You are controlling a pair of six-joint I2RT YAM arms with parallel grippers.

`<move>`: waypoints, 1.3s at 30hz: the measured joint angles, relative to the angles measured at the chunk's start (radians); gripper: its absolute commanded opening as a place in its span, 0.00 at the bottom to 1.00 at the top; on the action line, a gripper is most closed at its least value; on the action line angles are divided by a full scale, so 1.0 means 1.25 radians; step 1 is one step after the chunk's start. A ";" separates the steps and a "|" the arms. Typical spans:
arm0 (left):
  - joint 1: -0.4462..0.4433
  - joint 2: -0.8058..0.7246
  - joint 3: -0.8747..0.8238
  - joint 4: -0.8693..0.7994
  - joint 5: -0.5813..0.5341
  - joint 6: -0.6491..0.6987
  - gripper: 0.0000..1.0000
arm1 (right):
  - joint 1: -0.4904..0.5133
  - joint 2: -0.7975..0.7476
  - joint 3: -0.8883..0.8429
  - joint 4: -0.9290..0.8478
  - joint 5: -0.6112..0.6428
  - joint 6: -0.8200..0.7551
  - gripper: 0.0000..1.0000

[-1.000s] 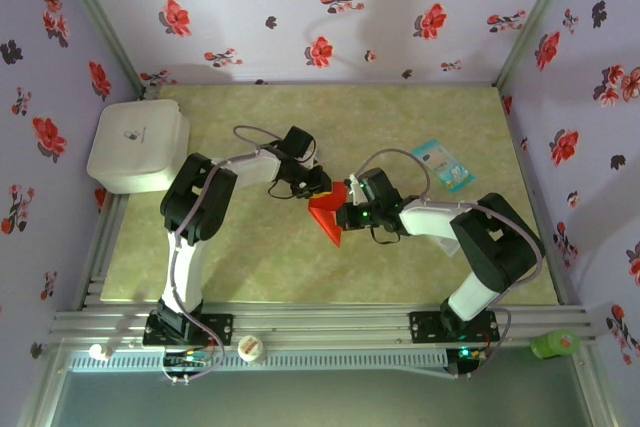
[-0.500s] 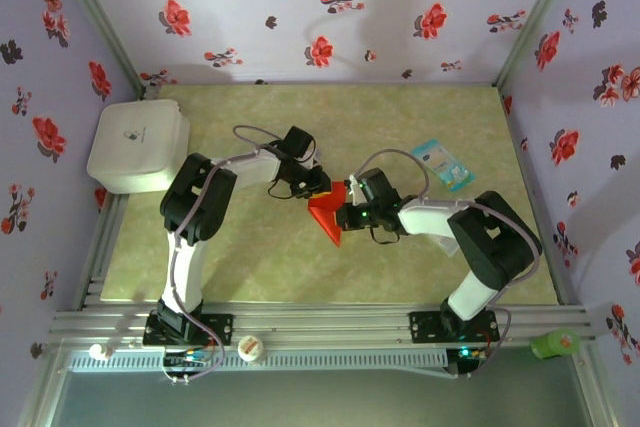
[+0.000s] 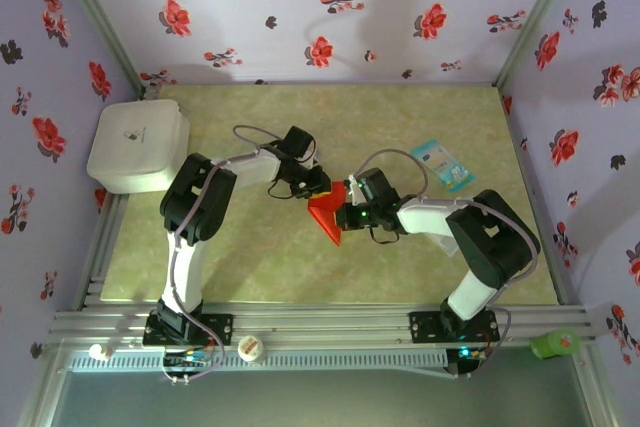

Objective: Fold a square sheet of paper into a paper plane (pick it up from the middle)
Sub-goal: Third fold the triangle at the center of the table.

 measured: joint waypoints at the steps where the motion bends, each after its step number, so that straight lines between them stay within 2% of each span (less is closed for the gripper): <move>1: 0.000 0.000 0.000 0.000 0.000 0.000 0.22 | 0.000 0.001 0.000 0.000 0.000 0.000 0.00; 29: 0.000 0.000 0.000 0.000 -0.006 0.000 0.22 | 0.000 0.026 0.010 -0.006 0.000 -0.002 0.00; 35: 0.000 -0.007 0.002 -0.008 -0.008 0.001 0.30 | 0.000 0.026 0.011 -0.006 0.001 -0.008 0.00; 39: 0.000 -0.028 0.002 -0.021 -0.030 0.003 0.40 | 0.000 0.026 0.011 -0.006 0.002 -0.009 0.00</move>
